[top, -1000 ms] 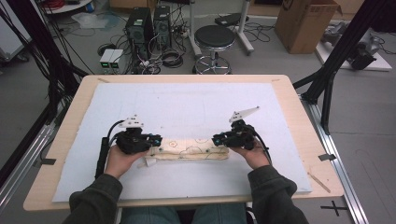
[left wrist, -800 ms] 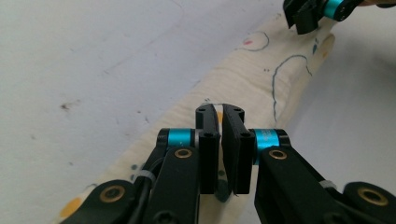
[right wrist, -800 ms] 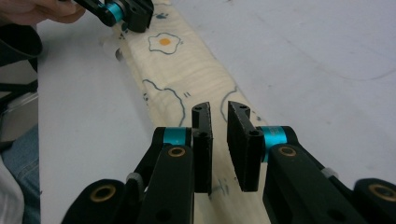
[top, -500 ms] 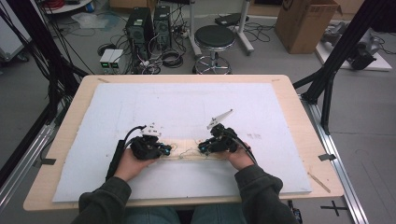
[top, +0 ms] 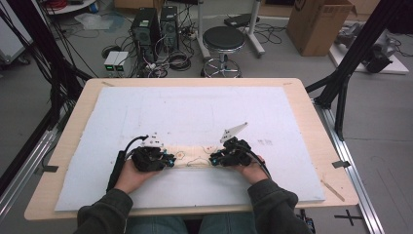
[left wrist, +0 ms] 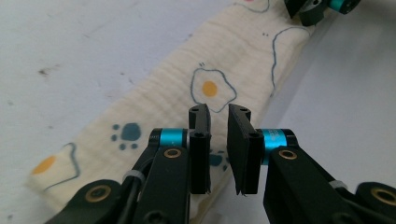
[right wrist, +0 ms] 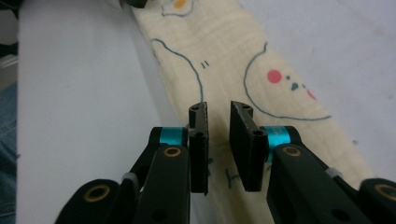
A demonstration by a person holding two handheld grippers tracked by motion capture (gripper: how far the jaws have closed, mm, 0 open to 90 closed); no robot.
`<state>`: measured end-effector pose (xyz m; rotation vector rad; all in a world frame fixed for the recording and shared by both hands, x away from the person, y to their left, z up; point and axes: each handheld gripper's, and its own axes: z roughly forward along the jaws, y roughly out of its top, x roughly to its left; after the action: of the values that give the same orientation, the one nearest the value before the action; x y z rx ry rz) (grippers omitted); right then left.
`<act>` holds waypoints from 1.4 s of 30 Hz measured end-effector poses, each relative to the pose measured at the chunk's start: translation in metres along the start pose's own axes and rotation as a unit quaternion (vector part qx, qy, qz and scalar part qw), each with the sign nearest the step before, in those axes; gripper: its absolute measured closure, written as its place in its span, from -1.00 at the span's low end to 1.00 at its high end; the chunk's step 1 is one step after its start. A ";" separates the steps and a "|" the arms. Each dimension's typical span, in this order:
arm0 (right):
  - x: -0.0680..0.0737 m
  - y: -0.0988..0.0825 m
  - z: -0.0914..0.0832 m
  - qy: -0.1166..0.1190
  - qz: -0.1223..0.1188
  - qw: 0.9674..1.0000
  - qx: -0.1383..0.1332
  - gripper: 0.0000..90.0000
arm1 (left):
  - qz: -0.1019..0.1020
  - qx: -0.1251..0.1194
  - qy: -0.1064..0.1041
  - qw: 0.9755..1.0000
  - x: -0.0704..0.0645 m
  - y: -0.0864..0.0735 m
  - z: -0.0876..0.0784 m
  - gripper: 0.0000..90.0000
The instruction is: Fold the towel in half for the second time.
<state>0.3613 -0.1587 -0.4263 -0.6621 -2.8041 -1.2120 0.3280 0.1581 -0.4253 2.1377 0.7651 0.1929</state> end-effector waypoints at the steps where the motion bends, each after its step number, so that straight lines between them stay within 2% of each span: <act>1: -0.001 0.001 -0.003 -0.001 0.000 1.000 -0.006 0.66 | -0.004 -0.006 0.002 1.000 0.003 -0.001 -0.003 0.74; 4: -0.005 0.001 -0.010 -0.008 0.004 1.000 -0.016 0.61 | -0.015 -0.014 0.010 1.000 0.012 -0.004 -0.012 0.72; 8: -0.009 -0.003 -0.013 -0.018 0.010 1.000 -0.009 0.59 | -0.015 -0.005 0.016 1.000 0.018 -0.012 -0.016 0.71; 9: -0.010 -0.004 -0.013 -0.024 0.003 1.000 -0.006 0.58 | -0.013 -0.001 0.020 1.000 0.018 -0.013 -0.016 0.71; 12: -0.010 -0.009 -0.014 -0.029 0.003 1.000 0.002 0.54 | -0.009 0.007 0.021 1.000 0.018 -0.015 -0.017 0.68; 15: -0.010 -0.015 -0.016 -0.037 -0.004 0.999 0.007 0.51 | 0.007 0.017 0.025 1.000 0.016 -0.016 -0.016 0.64; 17: -0.011 -0.019 -0.019 -0.042 -0.005 0.999 0.006 0.49 | 0.013 0.019 0.037 0.999 0.015 -0.017 -0.016 0.57; 22: -0.012 -0.026 -0.026 -0.055 -0.013 0.998 0.009 0.42 | 0.017 0.022 0.039 0.999 0.015 -0.019 -0.018 0.45; 31: -0.014 -0.039 -0.034 -0.060 -0.009 0.998 -0.002 0.27 | 0.020 0.020 0.038 0.999 0.016 -0.023 -0.021 0.27; 34: -0.014 -0.042 -0.035 -0.059 -0.014 0.998 -0.005 0.24 | 0.021 0.012 0.041 0.999 0.016 -0.026 -0.021 0.26; 36: -0.013 -0.043 -0.036 -0.059 -0.016 0.998 -0.005 0.23 | 0.013 0.001 0.038 0.999 0.017 -0.029 -0.021 0.26; 37: -0.012 -0.044 -0.037 -0.060 -0.017 0.998 -0.005 0.23 | 0.007 0.001 0.036 0.999 0.018 -0.029 -0.022 0.27; 42: -0.013 -0.049 -0.038 -0.061 -0.021 0.998 -0.012 0.21 | 0.007 0.003 0.040 0.999 0.018 -0.029 -0.022 0.27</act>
<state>0.3480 -0.2203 -0.4358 -0.7047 -2.9214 -1.2548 0.3207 0.1965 -0.4355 2.1530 0.7975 0.2843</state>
